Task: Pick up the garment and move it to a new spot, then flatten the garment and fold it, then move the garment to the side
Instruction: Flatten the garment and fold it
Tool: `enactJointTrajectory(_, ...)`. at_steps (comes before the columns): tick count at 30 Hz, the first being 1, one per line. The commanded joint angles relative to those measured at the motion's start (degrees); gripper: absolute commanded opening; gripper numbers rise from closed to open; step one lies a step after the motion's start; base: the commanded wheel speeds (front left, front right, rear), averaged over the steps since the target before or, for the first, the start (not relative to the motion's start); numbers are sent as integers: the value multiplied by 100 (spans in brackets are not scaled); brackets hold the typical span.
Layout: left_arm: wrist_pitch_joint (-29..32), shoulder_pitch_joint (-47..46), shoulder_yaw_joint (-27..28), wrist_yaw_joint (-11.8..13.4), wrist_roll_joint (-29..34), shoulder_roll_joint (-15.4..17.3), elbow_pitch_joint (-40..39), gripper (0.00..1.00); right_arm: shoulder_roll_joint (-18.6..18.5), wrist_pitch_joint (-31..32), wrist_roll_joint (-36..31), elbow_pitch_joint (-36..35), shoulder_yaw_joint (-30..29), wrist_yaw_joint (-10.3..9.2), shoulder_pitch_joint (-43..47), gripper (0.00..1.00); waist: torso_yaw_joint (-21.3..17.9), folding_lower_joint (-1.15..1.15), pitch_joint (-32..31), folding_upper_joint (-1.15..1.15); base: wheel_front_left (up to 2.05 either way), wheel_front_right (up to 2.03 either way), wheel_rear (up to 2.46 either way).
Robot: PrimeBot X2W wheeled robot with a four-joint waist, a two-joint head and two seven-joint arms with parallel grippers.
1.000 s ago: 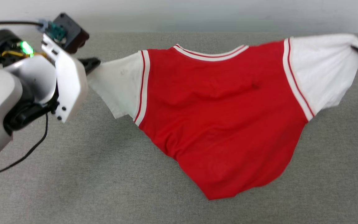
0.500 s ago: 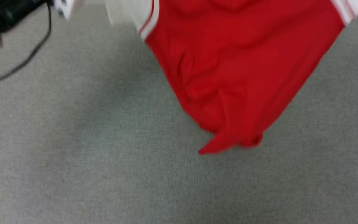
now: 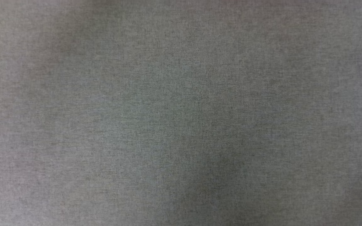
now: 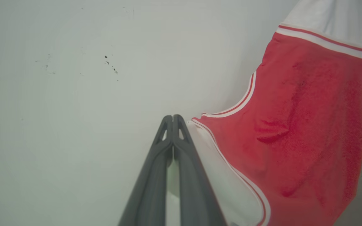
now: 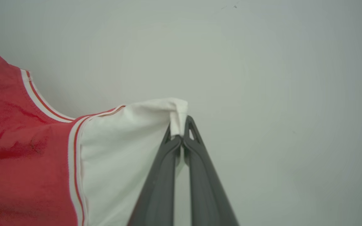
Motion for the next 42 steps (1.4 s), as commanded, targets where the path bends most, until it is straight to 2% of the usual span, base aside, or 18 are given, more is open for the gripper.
enactJointTrajectory(1,-88,-151,-4,1,-28,-2,44,0,78,-75,3,100,-10,-10,-184,0,8,-1,80,0,0,0,0)
enactJointTrajectory(5,-261,-271,-242,0,-160,18,186,0,234,-338,12,566,129,-10,-420,0,48,-1,187,0,0,0,0)
enactJointTrajectory(11,-589,30,-696,0,-425,55,392,0,434,-800,127,1153,626,-10,37,0,82,-1,284,0,0,0,0)
enactJointTrajectory(12,-779,270,-948,0,-563,48,479,0,589,-1069,266,1435,810,-10,388,0,92,-1,248,0,0,0,0)
enactJointTrajectory(18,-1378,1180,-1346,0,-949,40,570,0,953,-1579,662,1921,1139,-10,1353,0,59,-1,-66,0,0,0,0)
enactJointTrajectory(27,-2120,3378,-1609,0,-1352,152,548,0,1163,-2113,1306,1976,1793,-10,3254,0,-57,-1,-852,0,0,0,0)
enactJointTrajectory(29,-2249,3959,-1630,0,-1445,143,521,0,1113,-2228,1482,1847,1901,-10,3721,0,-58,-1,-1046,0,0,0,0)
enactJointTrajectory(30,-2249,3959,-1630,0,-1445,143,521,0,1113,-2228,1482,1847,1901,-10,3721,0,-58,-1,-1046,0,0,0,0)
enactJointTrajectory(32,-2417,4784,-1636,30,-1557,220,454,0,931,-2317,1634,1596,2197,-10,4393,0,-68,-1,-1341,0,0,0,0)
enactJointTrajectory(33,-2417,4784,-1636,30,-1557,220,454,0,931,-2317,1634,1596,2197,-10,4393,0,-68,-1,-1341,0,0,0,0)
enactJointTrajectory(42,-2651,6988,-1652,411,-1764,576,-80,0,173,-2444,2215,810,2525,-9,6199,0,-121,-1,-2162,0,0,0,0)
